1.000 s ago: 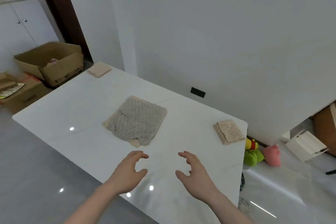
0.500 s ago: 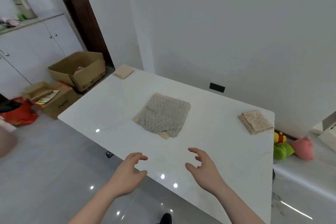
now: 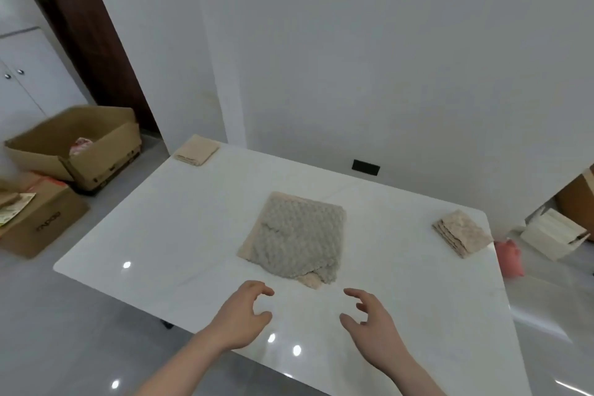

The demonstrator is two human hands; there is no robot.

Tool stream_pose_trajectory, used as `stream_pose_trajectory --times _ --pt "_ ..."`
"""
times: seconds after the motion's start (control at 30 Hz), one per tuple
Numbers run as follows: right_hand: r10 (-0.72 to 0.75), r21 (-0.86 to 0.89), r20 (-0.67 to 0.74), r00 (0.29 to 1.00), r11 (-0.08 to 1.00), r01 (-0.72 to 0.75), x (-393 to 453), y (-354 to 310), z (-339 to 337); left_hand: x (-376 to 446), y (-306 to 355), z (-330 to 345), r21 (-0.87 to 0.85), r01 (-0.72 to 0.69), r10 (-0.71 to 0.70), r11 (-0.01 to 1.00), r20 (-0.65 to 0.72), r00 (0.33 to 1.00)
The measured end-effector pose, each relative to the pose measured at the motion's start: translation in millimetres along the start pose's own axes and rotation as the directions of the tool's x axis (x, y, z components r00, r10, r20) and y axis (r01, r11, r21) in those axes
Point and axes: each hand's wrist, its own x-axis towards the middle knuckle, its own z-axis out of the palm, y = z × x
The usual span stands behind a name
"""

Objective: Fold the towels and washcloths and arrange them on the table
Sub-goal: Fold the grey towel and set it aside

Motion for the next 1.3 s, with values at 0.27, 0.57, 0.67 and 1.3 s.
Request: stream_pose_trajectory --times 0.27,0.57,0.67,1.3 --pt "0.042 -0.093 -0.040 0.998 0.995 -0.045 51 -30 61 81 -48 -32 0.297 -0.121 0.056 0.947 0.220 0.974" --pt "-0.003 -0.224 -0.139 0.990 0.974 -0.028 144 19 97 170 -115 -11 0.412 -0.365 0.319 0.835 0.178 0.931" --pt "-0.067 -0.254 -0.229 0.971 0.967 0.007 174 54 121 184 -145 17 0.350 -0.405 0.433 0.845 -0.001 0.901" --pt "-0.488 -0.351 -0.533 0.691 0.871 0.344 191 122 172 193 -191 62 0.428 -0.586 0.719 0.688 -0.290 0.632"
